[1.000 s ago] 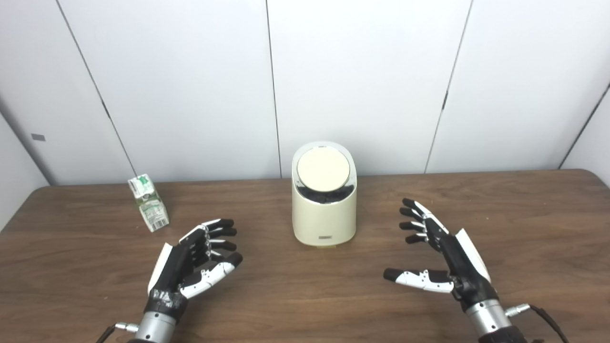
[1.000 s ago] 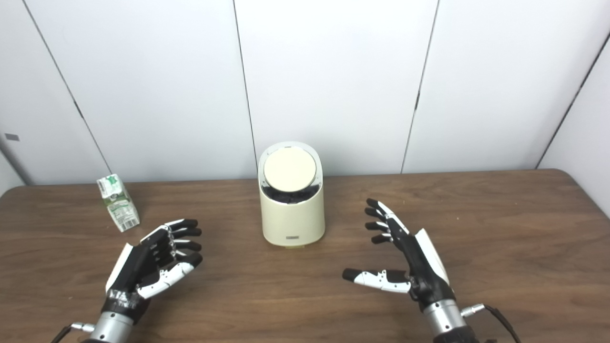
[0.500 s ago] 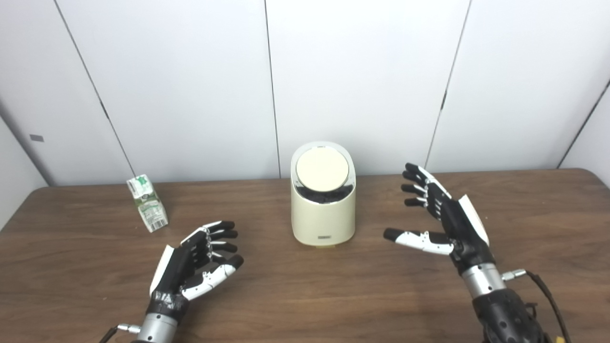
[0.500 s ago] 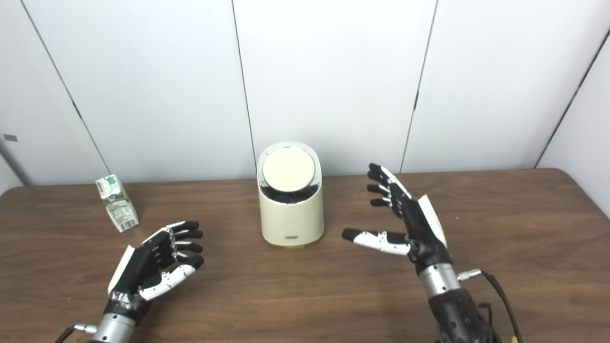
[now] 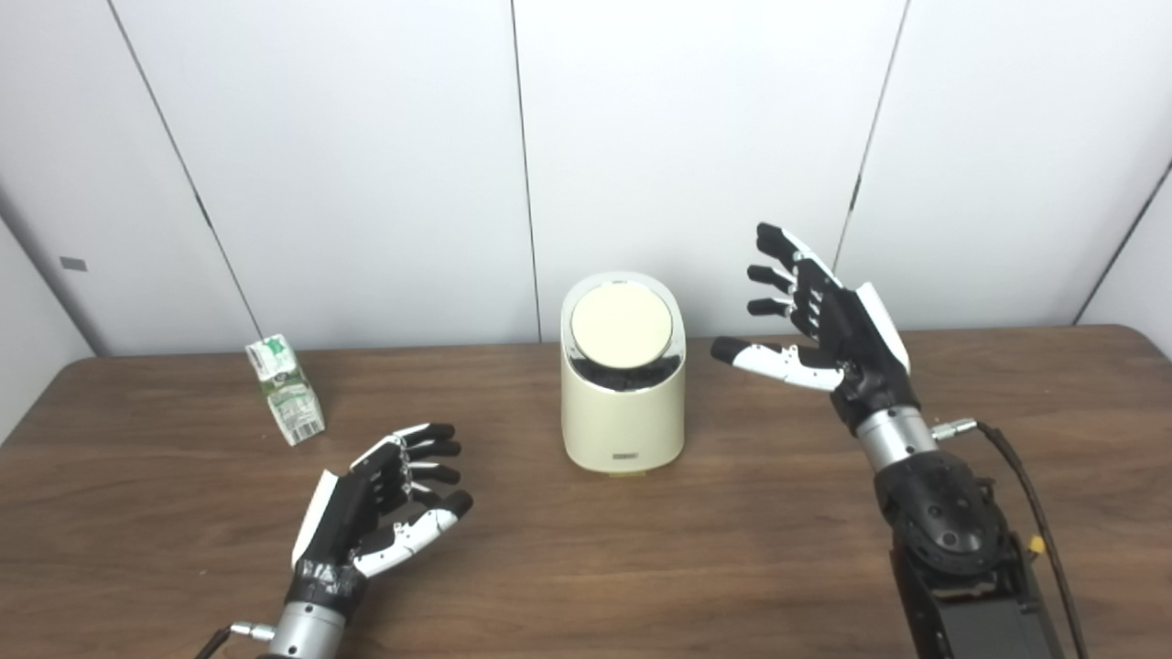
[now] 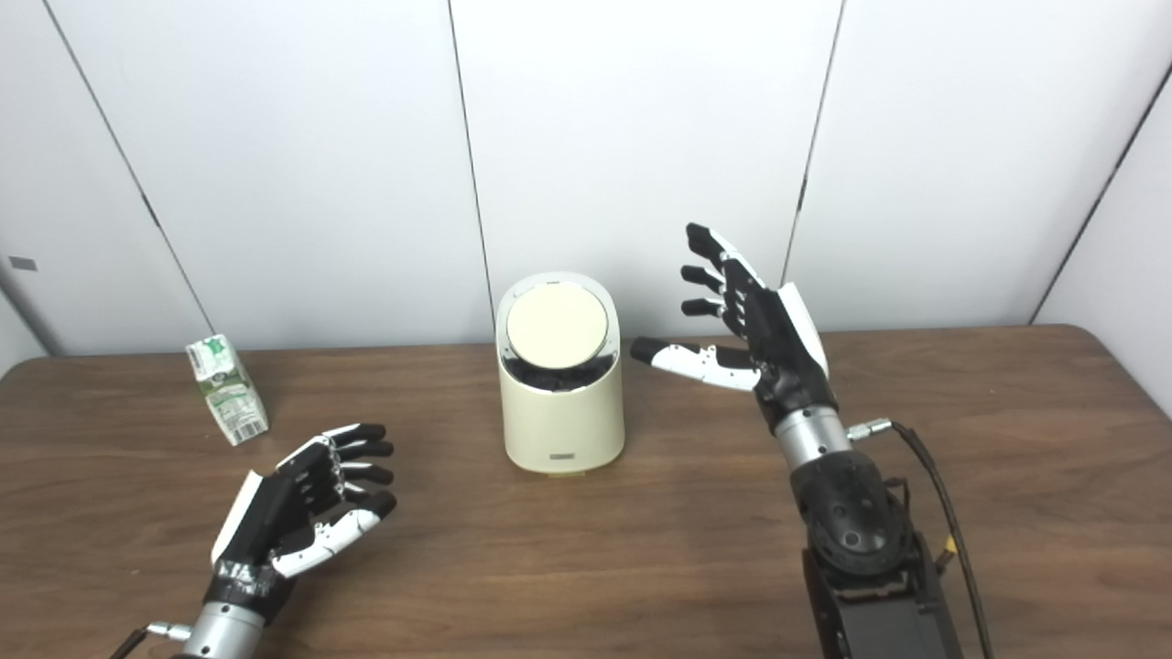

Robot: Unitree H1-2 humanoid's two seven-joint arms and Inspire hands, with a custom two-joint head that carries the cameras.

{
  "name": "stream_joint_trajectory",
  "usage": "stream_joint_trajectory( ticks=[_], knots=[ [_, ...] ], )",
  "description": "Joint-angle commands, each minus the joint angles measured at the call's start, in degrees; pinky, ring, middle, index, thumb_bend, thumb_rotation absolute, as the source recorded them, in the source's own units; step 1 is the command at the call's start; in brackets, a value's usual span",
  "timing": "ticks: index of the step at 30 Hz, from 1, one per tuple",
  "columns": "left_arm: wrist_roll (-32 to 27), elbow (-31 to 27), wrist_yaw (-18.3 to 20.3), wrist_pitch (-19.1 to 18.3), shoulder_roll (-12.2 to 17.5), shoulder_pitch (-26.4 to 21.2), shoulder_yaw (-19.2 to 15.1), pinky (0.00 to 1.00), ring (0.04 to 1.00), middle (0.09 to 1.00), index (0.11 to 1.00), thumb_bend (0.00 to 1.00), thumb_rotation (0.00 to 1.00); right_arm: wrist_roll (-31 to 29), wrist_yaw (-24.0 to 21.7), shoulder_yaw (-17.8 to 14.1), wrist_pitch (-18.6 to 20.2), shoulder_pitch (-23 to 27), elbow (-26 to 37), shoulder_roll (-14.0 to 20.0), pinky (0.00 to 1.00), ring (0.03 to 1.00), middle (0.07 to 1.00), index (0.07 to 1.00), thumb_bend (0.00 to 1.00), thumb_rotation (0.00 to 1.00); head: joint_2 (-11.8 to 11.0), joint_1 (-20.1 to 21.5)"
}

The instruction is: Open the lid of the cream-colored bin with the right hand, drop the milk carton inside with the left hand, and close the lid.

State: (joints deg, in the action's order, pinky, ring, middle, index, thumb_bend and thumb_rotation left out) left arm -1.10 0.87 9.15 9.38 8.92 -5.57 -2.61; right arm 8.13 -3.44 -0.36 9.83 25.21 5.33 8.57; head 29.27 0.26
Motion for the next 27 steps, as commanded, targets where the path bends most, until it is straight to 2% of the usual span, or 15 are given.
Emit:
stream_joint_trajectory(
  ticks=[1, 4, 8, 20, 27],
  knots=[
    [-0.25, -0.52, -0.62, 1.94, 0.37, -1.8, -0.11, 0.48, 0.636, 0.725, 0.779, 0.68, 0.25, 2.13, 1.39, 0.79, -0.41, 3.56, 0.63, -0.35, 0.7, 0.837, 0.867, 0.876, 0.79, 0.29, -0.22, -0.37],
    [-0.45, -0.61, -0.51, 2.02, 0.39, -1.63, -0.14, 0.49, 0.638, 0.728, 0.778, 0.67, 0.24, 5.22, 2.27, 2.25, 0.5, 5.18, 0.12, -0.41, 0.68, 0.823, 0.854, 0.874, 0.79, 0.32, -0.22, -0.26],
    [-0.31, -0.68, -0.49, 1.99, 0.51, -1.49, -0.13, 0.49, 0.641, 0.727, 0.775, 0.67, 0.25, 8.28, 2.48, 3.86, 2.51, 7.16, -0.61, -0.66, 0.68, 0.825, 0.854, 0.878, 0.77, 0.3, -0.15, -0.41],
    [-0.9, -0.34, -0.21, 2.13, 0.34, -1.48, -0.06, 0.48, 0.642, 0.729, 0.775, 0.67, 0.25, 11.72, 6.67, 5.28, 1.5, 11.8, -8.43, -3.75, 0.67, 0.813, 0.845, 0.86, 0.78, 0.29, -0.16, -0.19],
    [-0.71, -0.79, -0.46, 1.79, -0.02, -1.43, 0.09, 0.48, 0.641, 0.727, 0.776, 0.68, 0.26, 13.88, 7.46, 6.6, 2.14, 14.0, -11.72, -3.61, 0.67, 0.821, 0.873, 0.875, 0.79, 0.28, -0.1, -0.39]
  ],
)
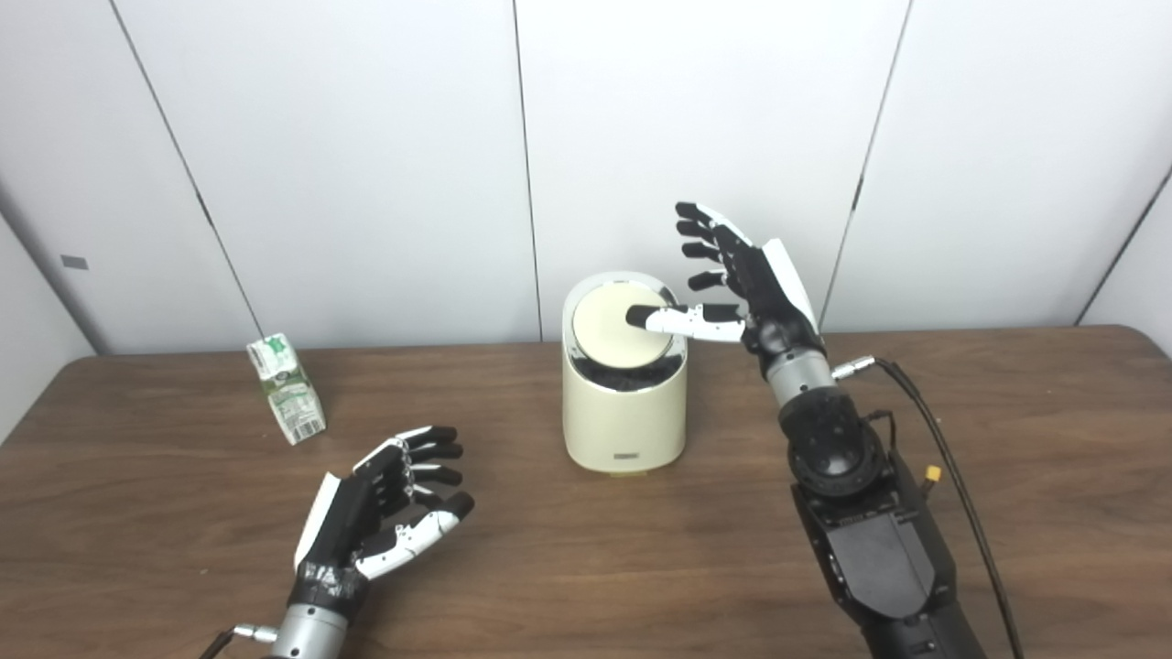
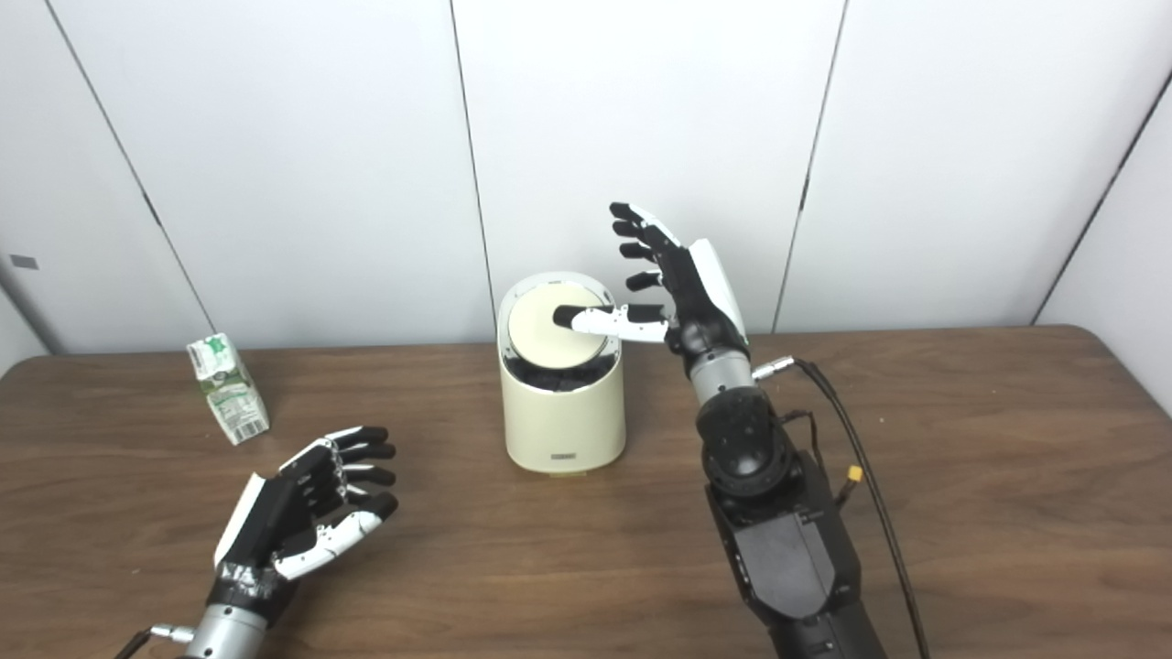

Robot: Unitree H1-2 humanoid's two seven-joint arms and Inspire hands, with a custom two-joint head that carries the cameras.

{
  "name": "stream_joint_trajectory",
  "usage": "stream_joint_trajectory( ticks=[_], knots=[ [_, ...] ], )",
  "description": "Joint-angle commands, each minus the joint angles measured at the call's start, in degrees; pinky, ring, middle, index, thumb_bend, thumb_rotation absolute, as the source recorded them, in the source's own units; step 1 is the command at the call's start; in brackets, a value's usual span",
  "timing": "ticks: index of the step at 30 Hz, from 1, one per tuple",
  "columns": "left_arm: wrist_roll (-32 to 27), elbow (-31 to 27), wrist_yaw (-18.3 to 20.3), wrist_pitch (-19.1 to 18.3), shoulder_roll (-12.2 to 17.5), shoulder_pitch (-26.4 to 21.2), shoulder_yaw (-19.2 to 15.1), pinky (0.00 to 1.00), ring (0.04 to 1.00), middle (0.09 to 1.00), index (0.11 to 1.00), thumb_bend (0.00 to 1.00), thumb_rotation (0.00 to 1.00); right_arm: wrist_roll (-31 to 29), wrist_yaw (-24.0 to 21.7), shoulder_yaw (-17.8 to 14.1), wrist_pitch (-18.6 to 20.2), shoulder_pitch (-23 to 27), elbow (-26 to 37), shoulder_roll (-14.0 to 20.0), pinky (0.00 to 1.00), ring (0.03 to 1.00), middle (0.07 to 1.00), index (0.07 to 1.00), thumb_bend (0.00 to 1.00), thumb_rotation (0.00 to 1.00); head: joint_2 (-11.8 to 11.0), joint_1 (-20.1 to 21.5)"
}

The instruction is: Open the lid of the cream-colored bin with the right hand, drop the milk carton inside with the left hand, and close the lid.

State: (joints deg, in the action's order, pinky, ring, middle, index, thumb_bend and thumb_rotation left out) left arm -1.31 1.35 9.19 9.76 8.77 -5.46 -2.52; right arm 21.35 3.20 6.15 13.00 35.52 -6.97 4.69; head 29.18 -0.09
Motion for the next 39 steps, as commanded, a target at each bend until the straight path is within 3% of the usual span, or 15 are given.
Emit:
stream_joint_trajectory(
  ticks=[1, 13, 25, 39],
  knots=[
    [-0.54, -1.22, -0.48, 1.47, 0.12, -1.55, 0.0, 0.48, 0.642, 0.727, 0.777, 0.68, 0.26, 0.8, 0.72, 0.18, -0.91, 3.9, 0.29, 0.32, 0.67, 0.831, 0.882, 0.88, 0.79, 0.28, -0.01, -0.03],
    [-0.26, -1.45, -0.66, 1.2, 0.05, -1.5, 0.01, 0.49, 0.641, 0.725, 0.779, 0.68, 0.26, 3.05, -0.73, 2.45, -1.04, 5.51, -2.59, 1.91, 0.69, 0.868, 0.921, 0.896, 0.87, 0.25, 0.09, -0.23],
    [-0.34, -1.39, -0.66, 1.19, -0.05, -1.67, 0.04, 0.49, 0.642, 0.727, 0.777, 0.68, 0.26, 7.72, -2.91, 5.4, 4.05, 4.64, -1.26, 2.98, 0.74, 0.88, 0.916, 0.901, 0.96, 0.33, 0.13, -0.3],
    [-0.35, -1.99, -0.64, 1.04, 0.07, -1.38, -0.06, 0.49, 0.646, 0.728, 0.783, 0.68, 0.27, 9.8, -3.97, 6.37, 7.29, 4.39, -1.7, 3.0, 0.71, 0.873, 0.92, 0.908, 0.93, 0.31, 0.72, -0.16]
  ],
)
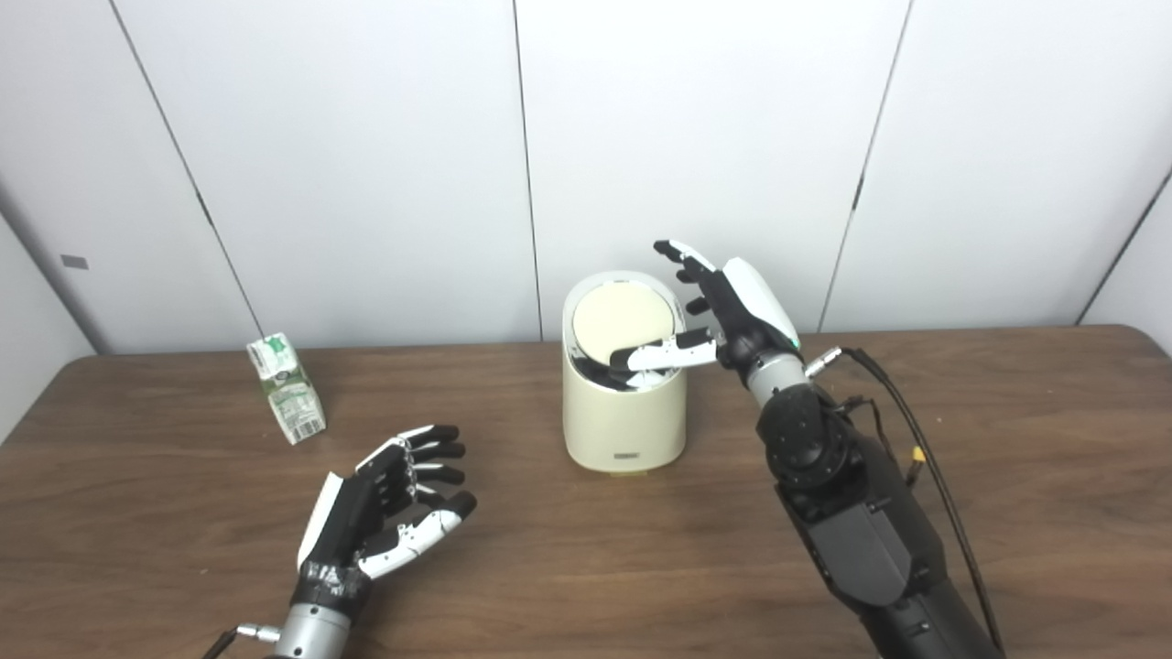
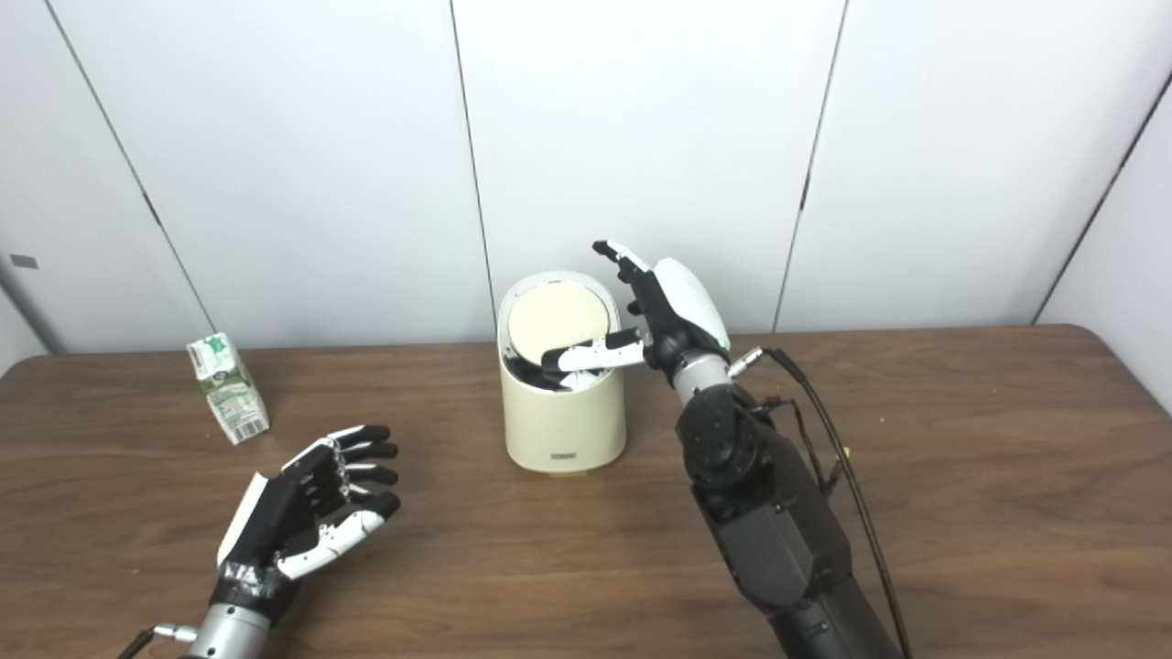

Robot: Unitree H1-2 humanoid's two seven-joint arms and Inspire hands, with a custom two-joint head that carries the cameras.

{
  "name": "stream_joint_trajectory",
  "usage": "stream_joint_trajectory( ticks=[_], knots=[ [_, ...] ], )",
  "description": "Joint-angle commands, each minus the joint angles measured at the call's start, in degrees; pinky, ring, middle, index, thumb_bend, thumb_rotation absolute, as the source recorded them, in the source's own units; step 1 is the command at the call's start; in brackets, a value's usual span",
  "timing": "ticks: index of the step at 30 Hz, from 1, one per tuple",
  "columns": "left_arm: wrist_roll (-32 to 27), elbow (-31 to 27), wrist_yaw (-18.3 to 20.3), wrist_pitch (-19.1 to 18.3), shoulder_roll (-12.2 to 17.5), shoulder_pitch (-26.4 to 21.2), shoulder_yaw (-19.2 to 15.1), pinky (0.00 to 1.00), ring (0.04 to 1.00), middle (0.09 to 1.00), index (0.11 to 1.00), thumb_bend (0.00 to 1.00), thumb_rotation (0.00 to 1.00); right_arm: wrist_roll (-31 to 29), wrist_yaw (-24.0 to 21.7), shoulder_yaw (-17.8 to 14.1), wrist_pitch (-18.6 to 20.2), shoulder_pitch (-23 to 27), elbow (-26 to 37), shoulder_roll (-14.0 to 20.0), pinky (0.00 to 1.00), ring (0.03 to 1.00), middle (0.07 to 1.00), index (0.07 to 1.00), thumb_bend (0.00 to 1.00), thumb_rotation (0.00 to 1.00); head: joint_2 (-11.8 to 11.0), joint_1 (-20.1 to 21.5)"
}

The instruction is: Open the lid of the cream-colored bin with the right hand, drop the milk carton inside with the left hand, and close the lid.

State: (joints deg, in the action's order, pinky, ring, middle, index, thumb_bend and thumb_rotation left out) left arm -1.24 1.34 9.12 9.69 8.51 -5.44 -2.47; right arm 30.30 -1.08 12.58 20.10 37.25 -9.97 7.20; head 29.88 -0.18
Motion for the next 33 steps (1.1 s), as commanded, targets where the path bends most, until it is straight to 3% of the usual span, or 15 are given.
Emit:
stream_joint_trajectory(
  ticks=[1, 15, 21, 26, 33],
  knots=[
    [-0.38, -2.1, -0.58, 0.99, 0.32, -1.35, -0.11, 0.49, 0.646, 0.728, 0.784, 0.68, 0.27, 0.9, 0.4, -0.09, 0.35, 2.74, 1.05, 0.43, 0.7, 0.871, 0.919, 0.908, 0.92, 0.31, 0.09, -0.1],
    [0.06, -2.03, -0.58, 1.01, 0.35, -1.26, 0.1, 0.49, 0.644, 0.728, 0.78, 0.68, 0.27, 1.62, 2.09, 0.06, 2.07, 3.41, -1.88, 0.45, 0.62, 0.827, 0.905, 0.902, 0.86, 0.33, 0.22, -0.09],
    [0.08, -2.68, -0.61, 0.64, 0.23, -1.05, 0.15, 0.49, 0.643, 0.724, 0.779, 0.67, 0.26, 2.73, 1.17, 0.84, 4.69, 3.68, -0.55, 0.61, 0.64, 0.841, 0.912, 0.903, 0.85, 0.34, 0.75, -0.15],
    [-0.26, -2.85, -0.42, 0.43, 0.17, -1.08, 0.25, 0.49, 0.646, 0.73, 0.782, 0.69, 0.27, 7.07, -3.23, -0.15, 6.8, 4.26, 0.55, -0.37, 0.63, 0.848, 0.914, 0.896, 0.86, 0.34, 0.95, -0.7],
    [0.15, -3.1, -0.63, 0.07, 0.15, -1.06, 0.36, 0.5, 0.647, 0.728, 0.783, 0.67, 0.26, 20.62, -13.82, -7.33, 6.82, 4.02, 2.96, -5.84, 0.64, 0.833, 0.901, 0.885, 0.86, 0.25, 1.08, -0.69]
  ],
)
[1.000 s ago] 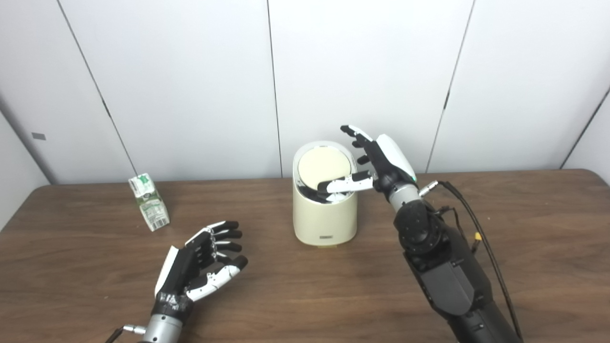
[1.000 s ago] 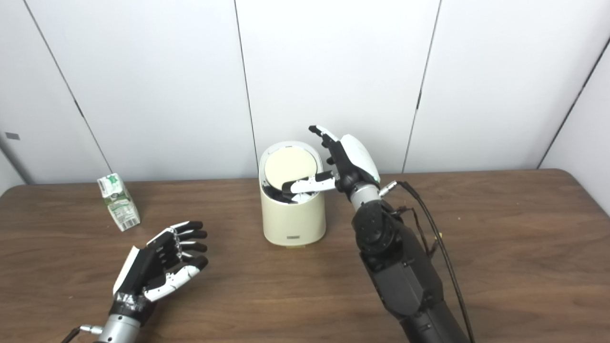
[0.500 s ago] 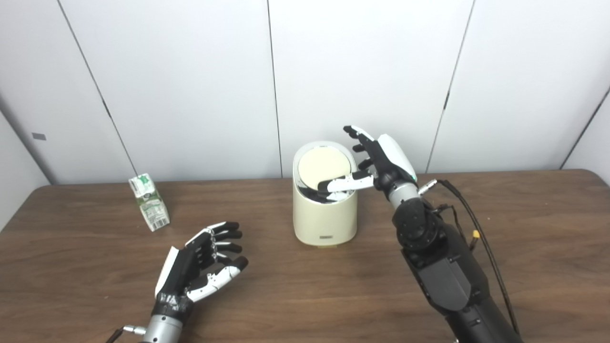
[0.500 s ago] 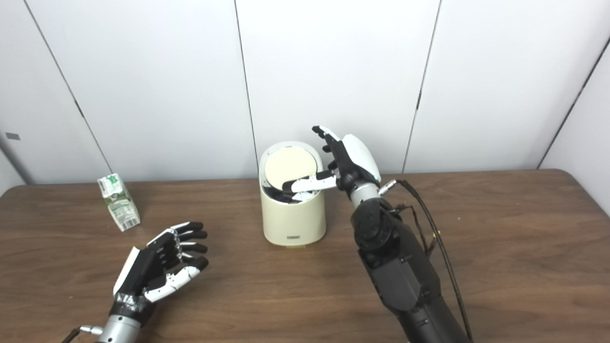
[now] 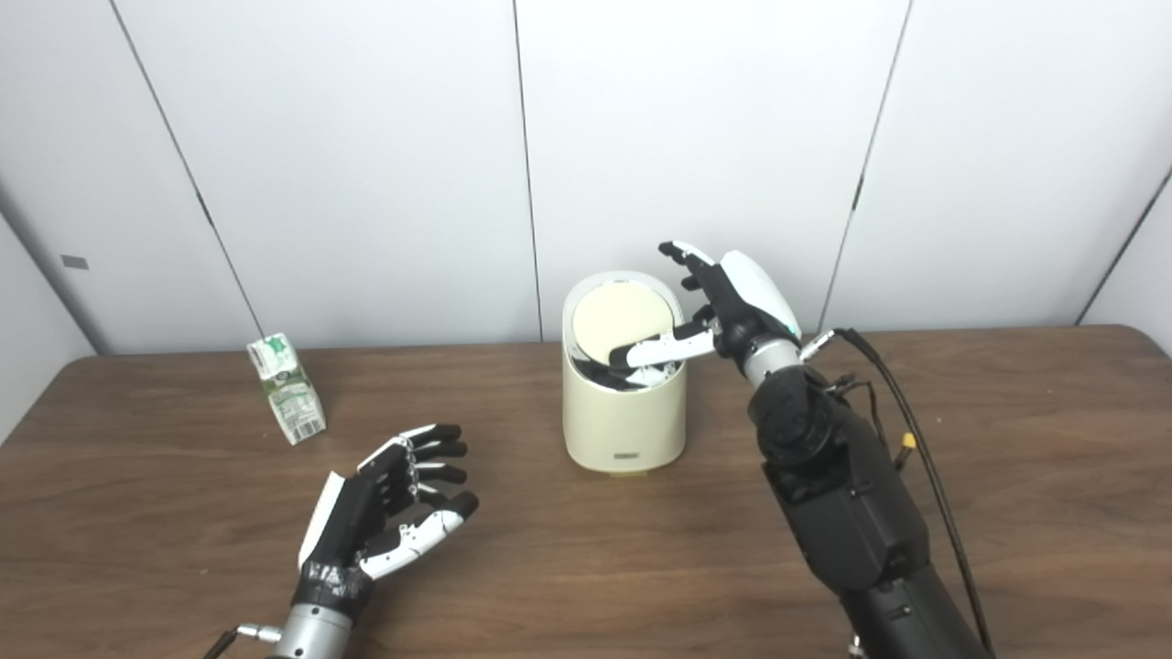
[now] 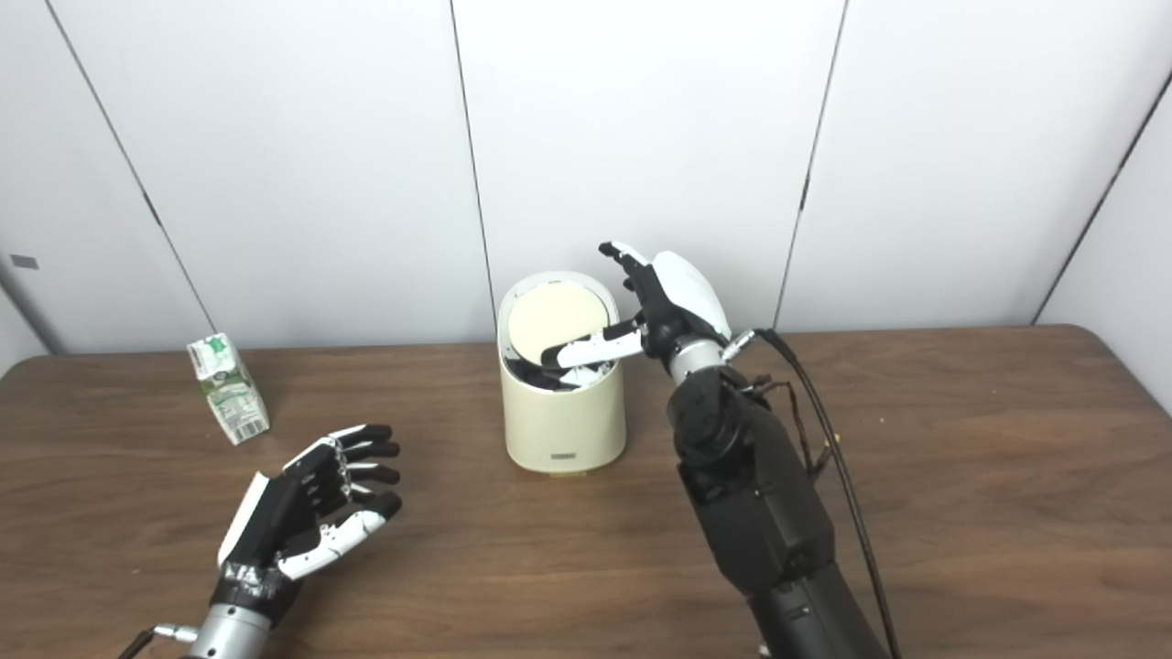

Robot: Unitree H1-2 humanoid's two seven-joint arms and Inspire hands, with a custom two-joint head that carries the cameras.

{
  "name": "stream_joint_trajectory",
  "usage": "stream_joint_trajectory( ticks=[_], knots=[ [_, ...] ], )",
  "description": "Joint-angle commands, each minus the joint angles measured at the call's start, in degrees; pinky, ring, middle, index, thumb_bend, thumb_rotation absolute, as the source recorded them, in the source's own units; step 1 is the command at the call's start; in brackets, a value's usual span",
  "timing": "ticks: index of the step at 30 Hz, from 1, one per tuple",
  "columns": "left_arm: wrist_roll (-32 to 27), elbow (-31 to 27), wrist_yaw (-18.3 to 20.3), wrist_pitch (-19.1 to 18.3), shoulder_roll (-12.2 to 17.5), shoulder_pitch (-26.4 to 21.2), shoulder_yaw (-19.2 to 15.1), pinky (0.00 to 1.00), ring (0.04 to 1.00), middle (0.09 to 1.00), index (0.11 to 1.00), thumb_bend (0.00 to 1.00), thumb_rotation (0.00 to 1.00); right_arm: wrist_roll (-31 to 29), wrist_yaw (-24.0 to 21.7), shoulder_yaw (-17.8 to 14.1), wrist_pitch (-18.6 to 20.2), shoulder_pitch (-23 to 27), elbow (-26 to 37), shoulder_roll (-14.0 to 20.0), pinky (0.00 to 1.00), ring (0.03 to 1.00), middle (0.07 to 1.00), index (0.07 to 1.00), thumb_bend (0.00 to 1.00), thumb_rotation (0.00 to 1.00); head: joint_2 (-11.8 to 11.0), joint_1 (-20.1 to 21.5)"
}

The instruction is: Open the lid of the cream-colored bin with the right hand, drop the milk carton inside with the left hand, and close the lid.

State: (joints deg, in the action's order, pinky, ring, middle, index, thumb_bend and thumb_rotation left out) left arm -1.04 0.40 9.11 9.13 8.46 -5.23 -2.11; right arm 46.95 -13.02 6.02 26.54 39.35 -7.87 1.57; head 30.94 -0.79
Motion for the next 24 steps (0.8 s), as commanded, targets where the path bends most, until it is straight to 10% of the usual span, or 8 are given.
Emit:
stream_joint_trajectory(
  ticks=[1, 24],
  knots=[
    [0.11, -2.2, -0.7, 0.6, 0.23, -1.27, 0.02, 0.5, 0.646, 0.727, 0.782, 0.67, 0.27, 6.32, -3.33, -1.64, 0.38, 1.88, 1.06, -0.94, 0.62, 0.826, 0.9, 0.878, 0.86, 0.24, 0.1, -0.23],
    [-0.02, -1.9, -0.84, 0.55, 0.04, -1.58, 0.02, 0.49, 0.643, 0.726, 0.777, 0.69, 0.27, 15.84, -12.86, -8.85, 0.37, 0.95, 4.24, -4.52, 0.6, 0.843, 0.921, 0.872, 0.82, 0.24, 0.18, -0.26]
  ],
)
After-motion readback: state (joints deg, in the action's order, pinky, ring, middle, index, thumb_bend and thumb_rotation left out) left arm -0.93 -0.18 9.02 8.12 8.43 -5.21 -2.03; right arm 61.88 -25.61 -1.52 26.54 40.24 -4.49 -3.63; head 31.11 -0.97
